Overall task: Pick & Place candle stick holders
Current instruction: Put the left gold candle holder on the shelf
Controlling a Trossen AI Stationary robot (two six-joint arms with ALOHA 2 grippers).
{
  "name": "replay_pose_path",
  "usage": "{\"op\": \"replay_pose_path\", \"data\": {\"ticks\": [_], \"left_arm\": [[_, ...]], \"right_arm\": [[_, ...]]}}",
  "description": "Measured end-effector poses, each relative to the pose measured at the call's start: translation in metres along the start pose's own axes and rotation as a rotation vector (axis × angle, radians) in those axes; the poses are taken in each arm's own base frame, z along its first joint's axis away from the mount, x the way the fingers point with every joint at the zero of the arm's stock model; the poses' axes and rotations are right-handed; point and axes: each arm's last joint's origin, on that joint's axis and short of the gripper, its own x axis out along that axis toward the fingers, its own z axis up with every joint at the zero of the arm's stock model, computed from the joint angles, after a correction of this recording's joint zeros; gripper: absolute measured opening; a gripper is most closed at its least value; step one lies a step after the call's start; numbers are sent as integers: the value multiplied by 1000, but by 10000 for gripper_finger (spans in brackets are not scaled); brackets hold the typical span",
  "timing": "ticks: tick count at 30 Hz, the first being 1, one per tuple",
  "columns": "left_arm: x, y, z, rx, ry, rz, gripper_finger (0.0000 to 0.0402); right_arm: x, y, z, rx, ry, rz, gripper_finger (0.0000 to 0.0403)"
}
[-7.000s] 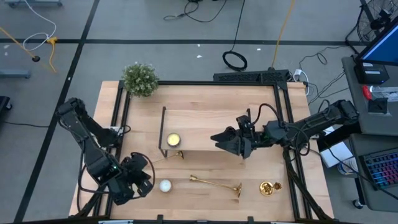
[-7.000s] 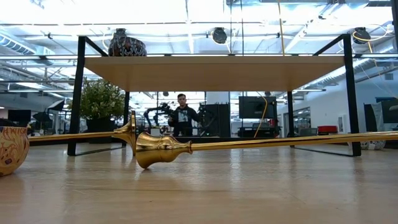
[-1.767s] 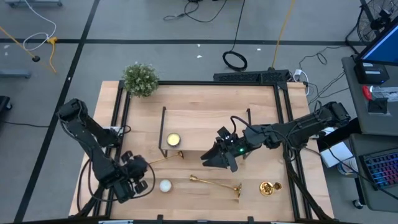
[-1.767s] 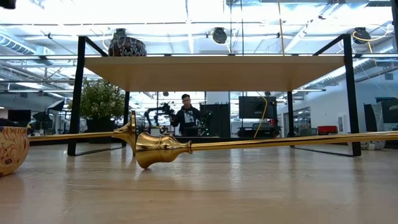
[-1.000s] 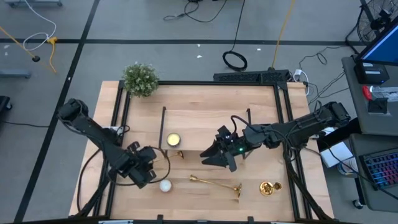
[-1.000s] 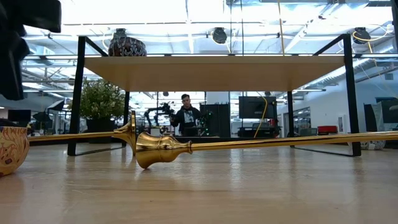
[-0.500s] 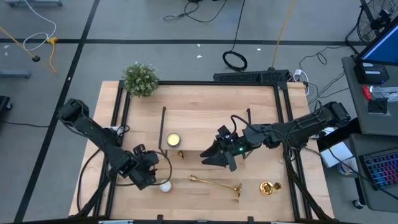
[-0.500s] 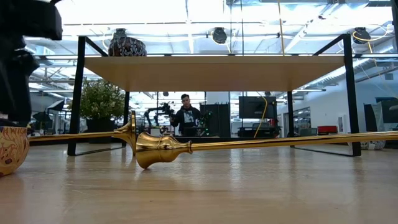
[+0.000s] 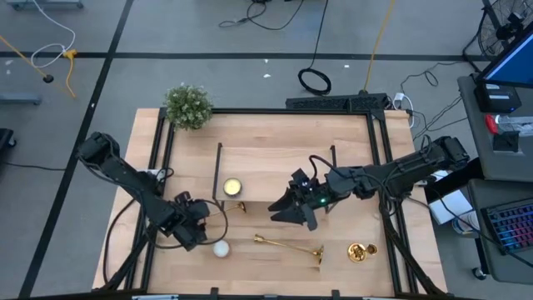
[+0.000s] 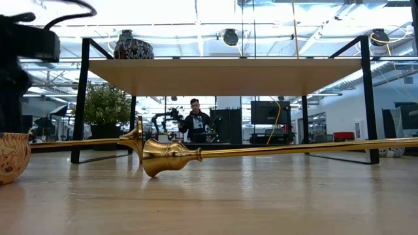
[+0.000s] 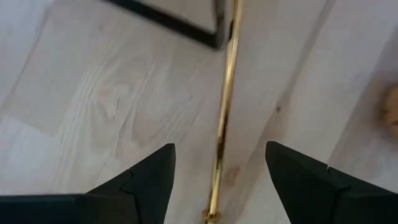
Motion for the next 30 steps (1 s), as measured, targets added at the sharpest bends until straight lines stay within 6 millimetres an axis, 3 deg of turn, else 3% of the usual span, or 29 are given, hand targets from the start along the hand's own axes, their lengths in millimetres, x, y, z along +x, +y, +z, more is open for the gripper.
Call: {"op": "replay_pose_path", "data": {"ticks": [18,30], "left_arm": [[7,5,-5,-9,42,10,253],[8,5,-5,16,52,8,141]], "right_arm": [[0,0,-1,-6,5,-1,219],[0,0,-1,-3,5,-1,219]]}}
